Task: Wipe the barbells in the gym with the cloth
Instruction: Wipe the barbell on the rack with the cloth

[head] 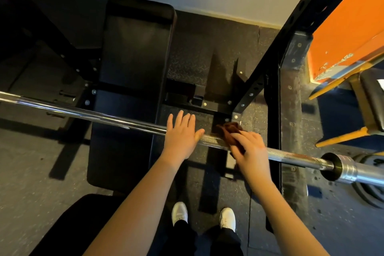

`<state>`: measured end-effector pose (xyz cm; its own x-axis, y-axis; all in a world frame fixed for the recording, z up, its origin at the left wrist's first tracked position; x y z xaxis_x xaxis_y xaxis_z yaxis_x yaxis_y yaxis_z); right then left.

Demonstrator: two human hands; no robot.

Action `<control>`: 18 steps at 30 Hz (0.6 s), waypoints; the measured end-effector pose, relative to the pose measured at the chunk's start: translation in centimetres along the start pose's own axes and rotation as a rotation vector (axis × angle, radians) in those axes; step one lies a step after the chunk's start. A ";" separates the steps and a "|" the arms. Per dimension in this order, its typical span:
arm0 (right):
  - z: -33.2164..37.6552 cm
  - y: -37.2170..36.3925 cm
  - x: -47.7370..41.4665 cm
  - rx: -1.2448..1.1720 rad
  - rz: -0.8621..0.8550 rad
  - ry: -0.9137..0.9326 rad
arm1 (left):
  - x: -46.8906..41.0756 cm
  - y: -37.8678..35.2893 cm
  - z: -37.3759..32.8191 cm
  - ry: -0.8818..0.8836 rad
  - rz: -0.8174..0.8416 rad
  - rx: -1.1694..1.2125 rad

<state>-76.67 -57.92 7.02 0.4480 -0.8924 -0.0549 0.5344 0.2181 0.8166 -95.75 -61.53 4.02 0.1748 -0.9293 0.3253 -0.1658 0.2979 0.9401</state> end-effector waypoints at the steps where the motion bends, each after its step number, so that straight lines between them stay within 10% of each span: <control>1: -1.2 1.1 0.3 -0.018 -0.027 -0.060 | 0.1 0.0 0.0 0.014 -0.027 -0.002; 5: -2.7 1.8 -0.5 -0.166 -0.164 -0.307 | -0.1 0.0 -0.1 0.014 -0.072 -0.037; 18: -1.0 0.4 -0.4 -0.097 0.009 -0.013 | -3.3 0.7 -0.1 0.035 -0.080 -0.042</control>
<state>-75.93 -57.06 6.82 0.4435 -0.8954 -0.0399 0.5981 0.2625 0.7572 -96.33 -58.22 3.60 0.2200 -0.9424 0.2518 -0.1097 0.2326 0.9664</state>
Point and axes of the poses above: each hand's wrist, its own x-axis away from the middle knuckle, its own y-axis out of the back of the hand, z = x × y, the point moved 6 cm from there along -x, towards the middle knuckle, and after that the axes turned 6 degrees about -x, right-handed, at the moved point
